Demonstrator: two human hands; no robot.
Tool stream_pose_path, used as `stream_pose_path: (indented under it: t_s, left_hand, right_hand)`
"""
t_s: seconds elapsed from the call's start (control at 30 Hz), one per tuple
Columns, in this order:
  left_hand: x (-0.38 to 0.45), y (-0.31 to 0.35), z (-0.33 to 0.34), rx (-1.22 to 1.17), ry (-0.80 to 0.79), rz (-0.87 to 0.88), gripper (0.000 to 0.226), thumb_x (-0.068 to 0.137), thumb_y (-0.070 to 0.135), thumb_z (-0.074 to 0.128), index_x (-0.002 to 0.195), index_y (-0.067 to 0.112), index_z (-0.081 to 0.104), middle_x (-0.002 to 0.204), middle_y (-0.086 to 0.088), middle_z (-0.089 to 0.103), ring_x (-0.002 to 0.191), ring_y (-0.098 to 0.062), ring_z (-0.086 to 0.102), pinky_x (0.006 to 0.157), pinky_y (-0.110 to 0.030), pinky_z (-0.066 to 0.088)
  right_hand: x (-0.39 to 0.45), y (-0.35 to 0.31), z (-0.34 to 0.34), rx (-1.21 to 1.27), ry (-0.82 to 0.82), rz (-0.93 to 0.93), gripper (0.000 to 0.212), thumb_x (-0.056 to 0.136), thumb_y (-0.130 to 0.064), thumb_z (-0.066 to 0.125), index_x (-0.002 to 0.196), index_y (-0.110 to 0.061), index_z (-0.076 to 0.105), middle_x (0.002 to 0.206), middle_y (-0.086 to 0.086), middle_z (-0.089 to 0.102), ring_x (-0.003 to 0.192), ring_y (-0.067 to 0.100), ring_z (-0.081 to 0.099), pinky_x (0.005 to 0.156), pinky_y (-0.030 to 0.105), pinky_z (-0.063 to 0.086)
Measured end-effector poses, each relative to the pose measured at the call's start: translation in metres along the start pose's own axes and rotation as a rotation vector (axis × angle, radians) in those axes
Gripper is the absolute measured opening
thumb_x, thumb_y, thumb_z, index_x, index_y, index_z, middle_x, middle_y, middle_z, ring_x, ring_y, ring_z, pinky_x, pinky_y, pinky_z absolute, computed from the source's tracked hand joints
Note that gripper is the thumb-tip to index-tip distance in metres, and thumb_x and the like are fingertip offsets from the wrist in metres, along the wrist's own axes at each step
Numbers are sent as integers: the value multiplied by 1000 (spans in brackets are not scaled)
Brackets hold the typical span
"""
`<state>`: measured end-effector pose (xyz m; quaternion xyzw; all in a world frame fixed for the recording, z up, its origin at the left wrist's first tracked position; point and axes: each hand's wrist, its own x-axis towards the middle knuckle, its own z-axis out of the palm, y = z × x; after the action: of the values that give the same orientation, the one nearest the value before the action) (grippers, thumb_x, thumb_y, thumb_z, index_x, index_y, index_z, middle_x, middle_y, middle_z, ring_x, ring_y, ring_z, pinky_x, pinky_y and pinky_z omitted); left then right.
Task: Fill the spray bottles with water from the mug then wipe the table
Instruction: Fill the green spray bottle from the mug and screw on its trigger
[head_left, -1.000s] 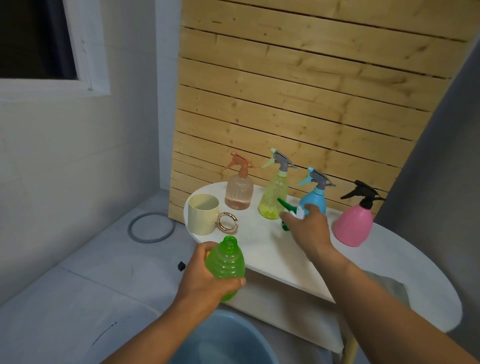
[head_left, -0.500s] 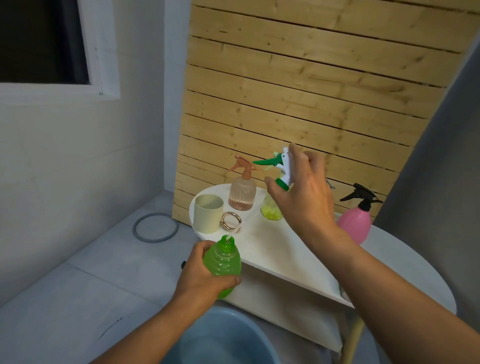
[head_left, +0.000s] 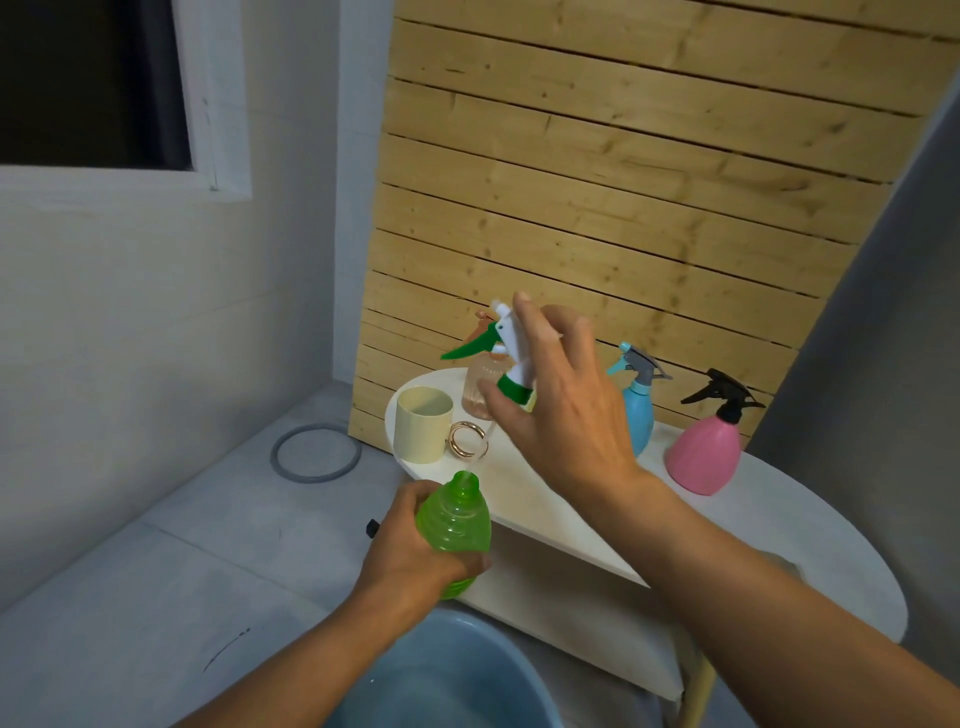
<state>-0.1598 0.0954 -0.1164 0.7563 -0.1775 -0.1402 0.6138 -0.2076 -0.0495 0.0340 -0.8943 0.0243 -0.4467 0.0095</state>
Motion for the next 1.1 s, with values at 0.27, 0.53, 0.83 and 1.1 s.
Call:
stream_pose_path:
  t_s: [0.27, 0.53, 0.83, 1.1]
  left_hand:
    - [-3, 1, -3, -36, -4, 2, 80, 55, 14, 101, 116, 35, 53, 106, 11, 68, 96, -10, 67, 83, -33, 58]
    - [-9, 0, -3, -39, -7, 14, 83, 51, 18, 101, 118, 37, 55, 105, 14, 71, 94, -2, 69, 86, -34, 60]
    - [-20, -6, -3, -29, -39, 40, 81, 48, 22, 98, 115, 35, 54, 106, 10, 70, 88, 0, 69, 83, -32, 61]
    - [-20, -9, -1, 14, -50, 59, 78, 54, 20, 100, 114, 37, 54, 104, 12, 69, 87, 3, 68, 79, -28, 59]
  right_hand:
    - [-32, -18, 15, 225, -180, 55, 83, 84, -33, 80, 154, -19, 38, 138, -1, 40, 108, 15, 55, 80, 17, 44]
    - [-62, -25, 19, 458, -325, 208, 75, 82, -27, 84, 145, -40, 46, 132, -14, 45, 115, 1, 49, 91, 7, 43]
    - [-75, -5, 13, 780, -511, 300, 76, 82, -16, 85, 145, -40, 49, 141, -22, 54, 129, 2, 52, 101, 17, 45]
    - [-70, 7, 9, 755, -630, 245, 79, 84, -10, 81, 144, -47, 46, 141, -24, 53, 125, 6, 55, 102, 31, 51]
